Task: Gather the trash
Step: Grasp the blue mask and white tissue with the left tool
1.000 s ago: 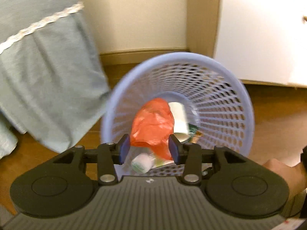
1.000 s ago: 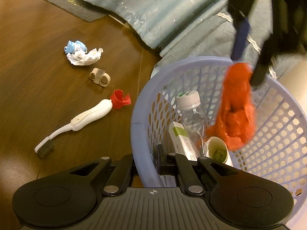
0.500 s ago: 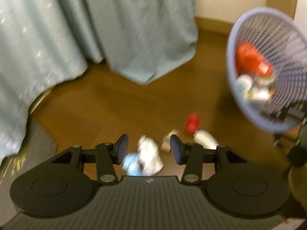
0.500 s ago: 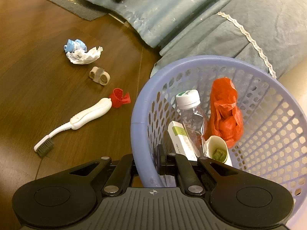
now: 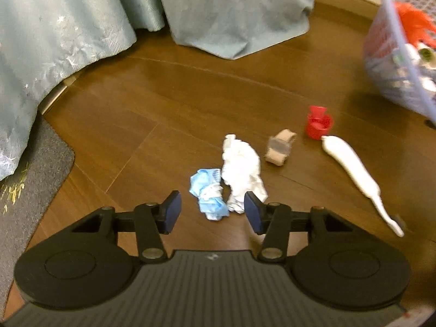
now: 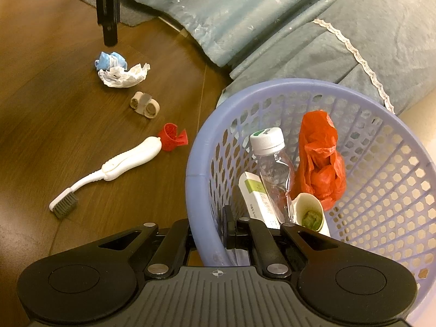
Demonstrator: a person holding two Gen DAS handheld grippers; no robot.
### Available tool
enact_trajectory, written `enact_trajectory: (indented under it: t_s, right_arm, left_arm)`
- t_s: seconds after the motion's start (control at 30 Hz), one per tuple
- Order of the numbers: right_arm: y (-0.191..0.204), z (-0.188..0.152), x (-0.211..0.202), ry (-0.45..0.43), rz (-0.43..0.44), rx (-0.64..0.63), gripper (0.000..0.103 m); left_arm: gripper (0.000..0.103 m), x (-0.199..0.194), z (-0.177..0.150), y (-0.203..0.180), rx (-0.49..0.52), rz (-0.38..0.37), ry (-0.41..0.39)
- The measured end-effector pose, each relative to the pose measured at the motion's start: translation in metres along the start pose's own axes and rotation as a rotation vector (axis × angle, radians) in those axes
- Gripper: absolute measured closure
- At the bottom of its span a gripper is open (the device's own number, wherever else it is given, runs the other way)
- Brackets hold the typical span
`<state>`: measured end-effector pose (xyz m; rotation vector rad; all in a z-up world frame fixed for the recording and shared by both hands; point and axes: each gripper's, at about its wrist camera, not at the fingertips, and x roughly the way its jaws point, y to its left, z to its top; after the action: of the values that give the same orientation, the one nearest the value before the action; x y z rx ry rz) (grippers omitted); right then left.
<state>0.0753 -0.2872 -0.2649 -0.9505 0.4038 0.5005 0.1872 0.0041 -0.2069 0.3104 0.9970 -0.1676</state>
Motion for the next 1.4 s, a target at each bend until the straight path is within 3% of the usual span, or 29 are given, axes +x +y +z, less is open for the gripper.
enact_trajectory:
  t_s: [0.13,0.37,0.43,0.5,0.57,1.13,1.4]
  right_arm:
    - [0.001,-0.001,0.0,-0.004,0.001,-0.002,0.101]
    - [0.001,-0.002,0.0,-0.004,0.0,-0.002,0.101]
    - [0.001,-0.002,0.0,-0.004,0.0,-0.001,0.101]
    - [0.001,-0.002,0.0,-0.004,0.0,0.001,0.101]
    - [0.001,-0.002,0.0,-0.004,0.0,0.002,0.101]
    - [0.0,-0.002,0.0,-0.003,-0.001,0.007,0.101]
    - [-0.001,-0.002,0.0,-0.002,-0.001,0.006,0.101]
  left_arm:
    - [0.062,0.021,0.002,0.005,-0.06,0.025,0.02]
    - [0.064,0.047,-0.003,0.002,-0.051,0.016,0.063]
    - [0.07,0.052,-0.006,0.002,-0.045,0.016,0.082]
    - [0.084,0.054,-0.008,0.005,-0.058,0.028,0.1]
    - [0.087,0.053,-0.012,0.007,-0.064,0.032,0.11]
    - [0.087,-0.029,-0.024,0.012,-0.122,0.039,0.061]
    - [0.087,-0.048,-0.023,0.008,-0.148,0.021,0.052]
